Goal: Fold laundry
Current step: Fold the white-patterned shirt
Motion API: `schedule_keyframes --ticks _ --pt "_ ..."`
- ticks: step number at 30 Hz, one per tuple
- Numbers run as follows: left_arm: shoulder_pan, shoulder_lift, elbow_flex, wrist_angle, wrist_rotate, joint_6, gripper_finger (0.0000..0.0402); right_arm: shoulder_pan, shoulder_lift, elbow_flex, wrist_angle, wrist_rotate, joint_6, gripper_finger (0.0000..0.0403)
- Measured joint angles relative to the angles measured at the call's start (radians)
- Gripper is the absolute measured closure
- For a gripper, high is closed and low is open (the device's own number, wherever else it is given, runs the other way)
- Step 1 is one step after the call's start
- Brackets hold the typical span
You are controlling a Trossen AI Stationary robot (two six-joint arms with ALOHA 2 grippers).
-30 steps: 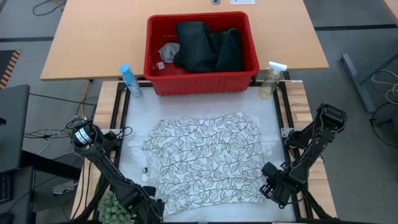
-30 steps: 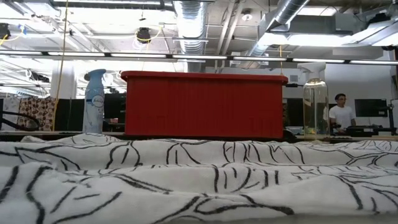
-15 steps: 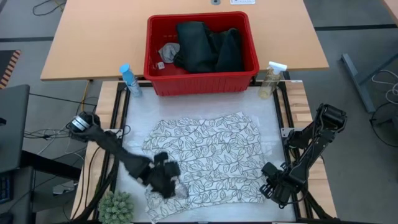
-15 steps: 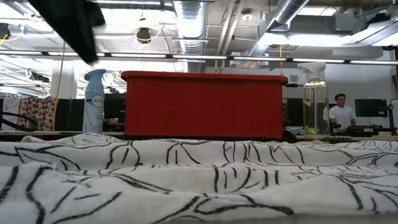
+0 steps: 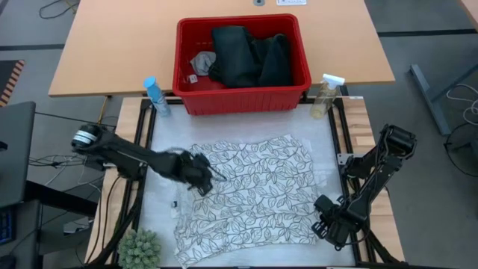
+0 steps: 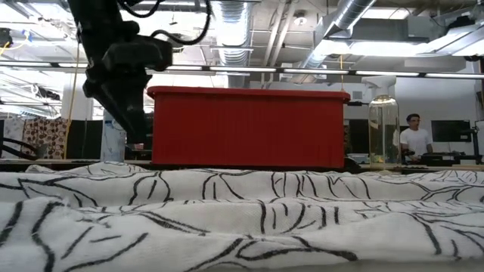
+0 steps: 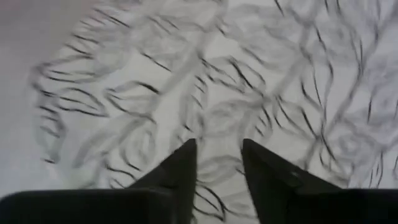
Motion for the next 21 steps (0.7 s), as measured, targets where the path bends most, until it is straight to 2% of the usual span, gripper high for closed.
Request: schedule_keyframes --ticks 5,8,12,18,21 --pt "0.123 -0.209 -0.186 0.212 0.048 -0.096 0.0388 0.000 0.000 0.000 -0.004 0.000 0.012 0.0383" --pt "0.182 -0.288 -0.298 0.326 0.087 -0.179 0.0398 0.000 0.000 0.000 -0.005 0.000 0.012 0.0383" --pt "0.200 -0.310 -0.386 0.342 0.136 -0.246 0.0401 0.000 0.000 0.000 -0.005 0.000 0.020 0.0383" --pt "0.201 -0.301 -0.400 0.325 0.053 -0.267 0.0401 0.000 0.000 0.000 -0.004 0.000 0.041 0.0383" --pt "0.217 -0.301 -0.400 0.231 0.035 -0.270 0.0401 -0.001 0.000 0.000 -0.001 0.000 0.041 0.0383"
